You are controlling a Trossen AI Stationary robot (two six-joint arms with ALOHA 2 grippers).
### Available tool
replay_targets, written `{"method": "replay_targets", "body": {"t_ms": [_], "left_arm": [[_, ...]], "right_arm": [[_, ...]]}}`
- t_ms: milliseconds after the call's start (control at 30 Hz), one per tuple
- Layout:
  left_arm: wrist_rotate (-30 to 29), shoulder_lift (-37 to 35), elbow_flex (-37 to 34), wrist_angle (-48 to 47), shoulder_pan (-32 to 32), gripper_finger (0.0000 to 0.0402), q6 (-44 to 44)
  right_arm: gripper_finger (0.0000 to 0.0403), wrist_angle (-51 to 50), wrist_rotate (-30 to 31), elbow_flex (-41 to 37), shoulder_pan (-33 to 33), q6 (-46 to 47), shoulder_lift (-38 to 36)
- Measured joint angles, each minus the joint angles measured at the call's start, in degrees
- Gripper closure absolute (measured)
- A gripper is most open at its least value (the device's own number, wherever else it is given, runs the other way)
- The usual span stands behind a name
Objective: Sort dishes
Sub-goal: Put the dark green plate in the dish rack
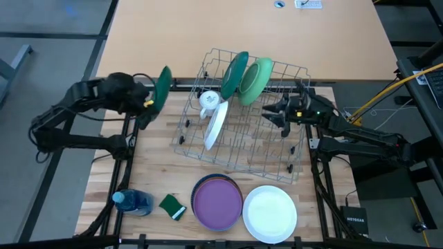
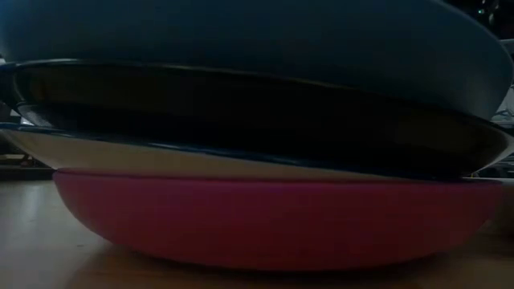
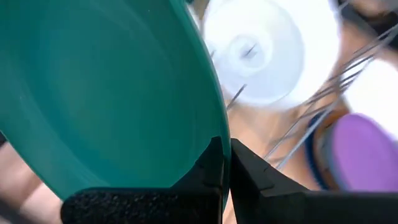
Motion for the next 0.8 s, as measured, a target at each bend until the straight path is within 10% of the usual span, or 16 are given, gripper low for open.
{"method": "replay_targets", "body": {"t_ms": [800], "left_arm": [[4.2, 4.2, -1.3, 55.2, -14.4, 0.0401, 11.0]], "right_arm": [[0.0233, 11.6, 9.2, 0.0, 0.0, 0.1, 0.1]]}}
